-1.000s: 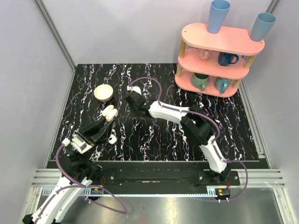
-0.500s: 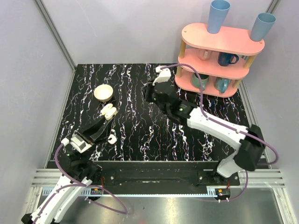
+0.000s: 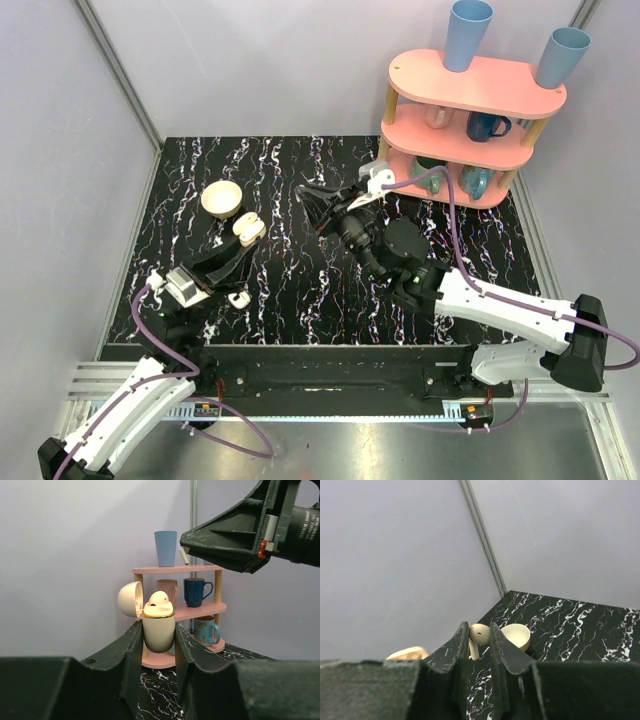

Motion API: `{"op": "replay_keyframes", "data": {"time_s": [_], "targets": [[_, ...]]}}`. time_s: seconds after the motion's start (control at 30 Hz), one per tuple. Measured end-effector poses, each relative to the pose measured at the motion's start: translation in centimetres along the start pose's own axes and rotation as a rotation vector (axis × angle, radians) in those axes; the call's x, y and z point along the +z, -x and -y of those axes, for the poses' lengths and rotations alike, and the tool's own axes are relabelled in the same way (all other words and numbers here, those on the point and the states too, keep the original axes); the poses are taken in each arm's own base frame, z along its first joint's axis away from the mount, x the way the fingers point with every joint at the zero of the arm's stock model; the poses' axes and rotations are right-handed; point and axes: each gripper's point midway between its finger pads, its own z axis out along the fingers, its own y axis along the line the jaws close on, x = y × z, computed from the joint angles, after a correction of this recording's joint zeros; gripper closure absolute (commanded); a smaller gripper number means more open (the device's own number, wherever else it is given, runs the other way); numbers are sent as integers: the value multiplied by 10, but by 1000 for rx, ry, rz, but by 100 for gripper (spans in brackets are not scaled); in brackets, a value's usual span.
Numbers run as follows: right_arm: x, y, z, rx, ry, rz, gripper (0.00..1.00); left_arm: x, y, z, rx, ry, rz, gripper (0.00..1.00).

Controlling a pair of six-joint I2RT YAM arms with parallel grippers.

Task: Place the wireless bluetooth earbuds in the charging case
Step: Insert the left earbud into the left side groove of the charging case.

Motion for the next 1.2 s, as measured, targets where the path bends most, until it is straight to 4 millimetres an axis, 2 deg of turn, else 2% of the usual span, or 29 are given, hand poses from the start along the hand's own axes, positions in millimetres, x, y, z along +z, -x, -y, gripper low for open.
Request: {"op": "replay_keyframes", "data": {"time_s": [0.37, 0.6, 0.8, 1.2], "targets": [[-11, 3, -54, -101, 184, 149, 89, 4, 10, 1, -11, -6, 47, 100], [-10, -11, -80, -144, 281, 180, 89, 4, 14, 2, -11, -8, 61, 100], [-16, -21, -100, -156, 363, 176, 89, 5, 17, 2, -10, -9, 73, 100], [-17, -20, -124, -149, 442, 196, 89, 5, 19, 7, -4, -39, 115, 100]]}}
